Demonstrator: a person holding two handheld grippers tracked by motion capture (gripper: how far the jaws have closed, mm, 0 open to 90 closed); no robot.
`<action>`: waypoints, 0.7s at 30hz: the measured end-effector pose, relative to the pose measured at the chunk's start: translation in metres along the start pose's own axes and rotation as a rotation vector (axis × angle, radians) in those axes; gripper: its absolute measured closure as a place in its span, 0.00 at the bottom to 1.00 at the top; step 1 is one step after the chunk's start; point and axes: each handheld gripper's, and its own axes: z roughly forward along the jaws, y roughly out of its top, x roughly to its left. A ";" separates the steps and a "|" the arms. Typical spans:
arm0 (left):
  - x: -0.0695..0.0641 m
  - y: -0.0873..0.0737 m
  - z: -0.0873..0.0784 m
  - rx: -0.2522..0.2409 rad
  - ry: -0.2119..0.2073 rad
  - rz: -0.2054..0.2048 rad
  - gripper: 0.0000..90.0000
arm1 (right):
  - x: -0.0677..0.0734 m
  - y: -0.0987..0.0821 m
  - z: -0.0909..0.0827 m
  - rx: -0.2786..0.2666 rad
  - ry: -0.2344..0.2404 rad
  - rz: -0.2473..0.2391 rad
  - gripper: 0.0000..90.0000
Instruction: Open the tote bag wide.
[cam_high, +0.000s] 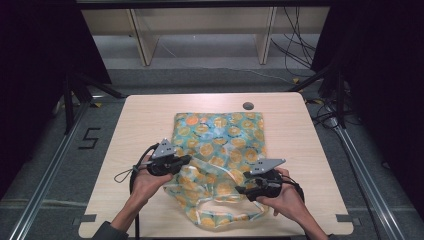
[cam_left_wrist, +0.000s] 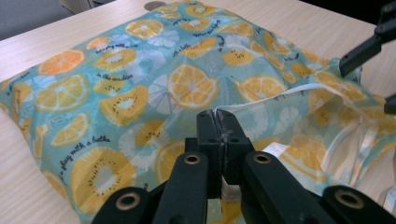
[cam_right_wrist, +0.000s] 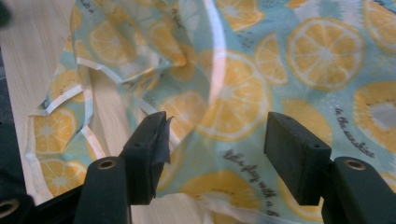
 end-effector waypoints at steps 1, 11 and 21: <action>0.000 0.001 0.000 0.003 0.002 -0.003 0.99 | 0.001 0.001 0.002 -0.003 -0.001 -0.020 0.45; 0.010 -0.012 0.016 0.071 -0.017 0.002 0.96 | -0.006 0.007 0.025 0.047 -0.091 -0.090 0.99; 0.013 -0.019 0.021 0.094 -0.047 -0.045 0.86 | -0.026 0.020 0.024 -0.013 -0.115 -0.095 1.00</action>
